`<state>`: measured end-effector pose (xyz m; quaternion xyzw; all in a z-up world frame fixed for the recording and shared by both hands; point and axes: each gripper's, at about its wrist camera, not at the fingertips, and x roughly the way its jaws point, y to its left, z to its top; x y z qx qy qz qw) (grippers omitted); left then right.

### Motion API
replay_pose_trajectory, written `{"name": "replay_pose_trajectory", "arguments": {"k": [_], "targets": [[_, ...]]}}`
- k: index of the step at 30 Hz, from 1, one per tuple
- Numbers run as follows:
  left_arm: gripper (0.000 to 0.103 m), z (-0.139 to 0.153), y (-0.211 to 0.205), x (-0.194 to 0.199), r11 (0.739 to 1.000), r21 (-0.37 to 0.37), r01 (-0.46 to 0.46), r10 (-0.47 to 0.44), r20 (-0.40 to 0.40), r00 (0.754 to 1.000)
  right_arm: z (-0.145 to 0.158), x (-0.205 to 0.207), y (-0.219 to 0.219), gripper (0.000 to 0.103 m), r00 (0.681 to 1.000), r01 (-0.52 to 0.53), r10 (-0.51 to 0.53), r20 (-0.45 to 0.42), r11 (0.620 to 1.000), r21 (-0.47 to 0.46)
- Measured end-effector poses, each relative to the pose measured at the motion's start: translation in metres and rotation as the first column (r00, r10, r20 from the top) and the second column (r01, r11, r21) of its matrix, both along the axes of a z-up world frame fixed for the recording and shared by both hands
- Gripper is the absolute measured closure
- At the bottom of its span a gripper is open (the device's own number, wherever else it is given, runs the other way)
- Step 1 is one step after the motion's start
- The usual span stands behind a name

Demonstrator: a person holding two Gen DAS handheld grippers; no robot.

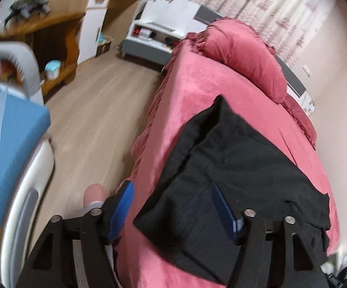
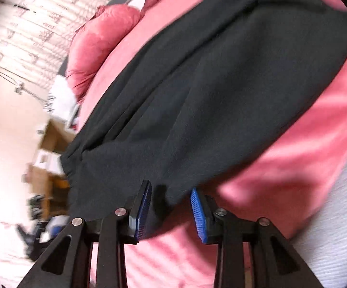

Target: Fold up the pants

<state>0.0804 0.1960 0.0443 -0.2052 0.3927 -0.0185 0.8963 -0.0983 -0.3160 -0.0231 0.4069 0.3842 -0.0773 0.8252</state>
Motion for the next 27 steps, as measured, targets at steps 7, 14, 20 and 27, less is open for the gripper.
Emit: {"name": "replay_pose_trajectory", "arguments": {"k": [7, 14, 20, 27], "targets": [[0.019, 0.026, -0.039, 0.085, 0.994, 0.078, 0.073, -0.074, 0.010, 0.997, 0.033, 0.014, -0.018, 0.069, 0.999, 0.051, -0.048, 0.020, 0.974, -0.219], [0.019, 0.012, -0.083, 0.204, 0.986, 0.109, 0.126, -0.119, -0.073, 0.990, 0.022, 0.066, -0.022, 0.069, 0.999, -0.047, 0.048, -0.005, 0.958, -0.284], [0.061, -0.021, -0.107, 0.263, 0.973, 0.133, 0.189, -0.156, -0.224, 0.962, -0.007, 0.090, -0.012, 0.069, 0.990, -0.126, 0.099, -0.097, 0.937, -0.326], [0.091, 0.013, -0.084, 0.269, 0.975, 0.222, -0.019, 0.019, 0.006, 1.000, -0.017, 0.090, -0.016, 0.069, 0.988, -0.140, 0.112, -0.111, 0.944, -0.297]]}}
